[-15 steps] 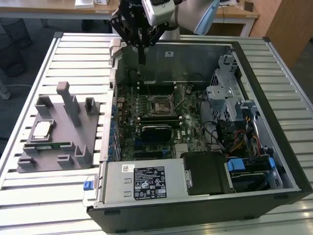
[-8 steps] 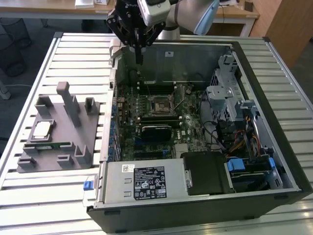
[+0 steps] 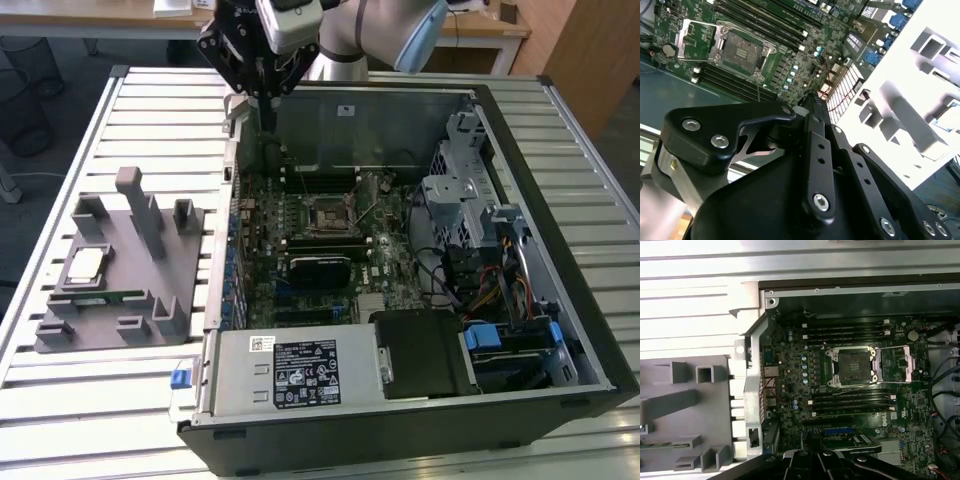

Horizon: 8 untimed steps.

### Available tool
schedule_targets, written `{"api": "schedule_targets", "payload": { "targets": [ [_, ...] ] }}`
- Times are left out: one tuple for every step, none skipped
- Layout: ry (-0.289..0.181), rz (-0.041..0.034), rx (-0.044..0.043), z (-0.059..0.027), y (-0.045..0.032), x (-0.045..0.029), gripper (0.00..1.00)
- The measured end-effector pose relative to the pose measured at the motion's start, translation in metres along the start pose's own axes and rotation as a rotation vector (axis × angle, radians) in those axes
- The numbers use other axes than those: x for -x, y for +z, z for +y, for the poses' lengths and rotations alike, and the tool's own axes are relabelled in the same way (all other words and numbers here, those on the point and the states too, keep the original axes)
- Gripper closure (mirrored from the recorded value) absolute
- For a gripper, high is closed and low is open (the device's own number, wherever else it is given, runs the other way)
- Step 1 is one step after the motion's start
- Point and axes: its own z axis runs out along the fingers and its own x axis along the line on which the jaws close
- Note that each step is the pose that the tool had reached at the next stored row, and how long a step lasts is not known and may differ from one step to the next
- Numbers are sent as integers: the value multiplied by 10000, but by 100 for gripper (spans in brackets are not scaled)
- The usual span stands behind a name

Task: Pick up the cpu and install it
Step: 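Reach for the cpu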

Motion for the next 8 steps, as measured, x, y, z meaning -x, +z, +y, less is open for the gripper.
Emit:
{"api": "schedule_targets", "payload": {
  "targets": [
    [0, 0, 1, -1, 0, -8, 89],
    [0, 0, 0, -1, 0, -15, 89],
    [-1, 0, 0, -3, 0, -39, 89],
    [-1, 1, -1, -4, 0, -47, 89],
    [-1, 0, 0, -5, 1, -56, 89],
    [-1, 0, 0, -5, 1, -64, 89],
    [-1, 0, 1, -6, 1, -72, 89],
    [-1, 0, 0, -6, 1, -79, 89]
  ]
}}
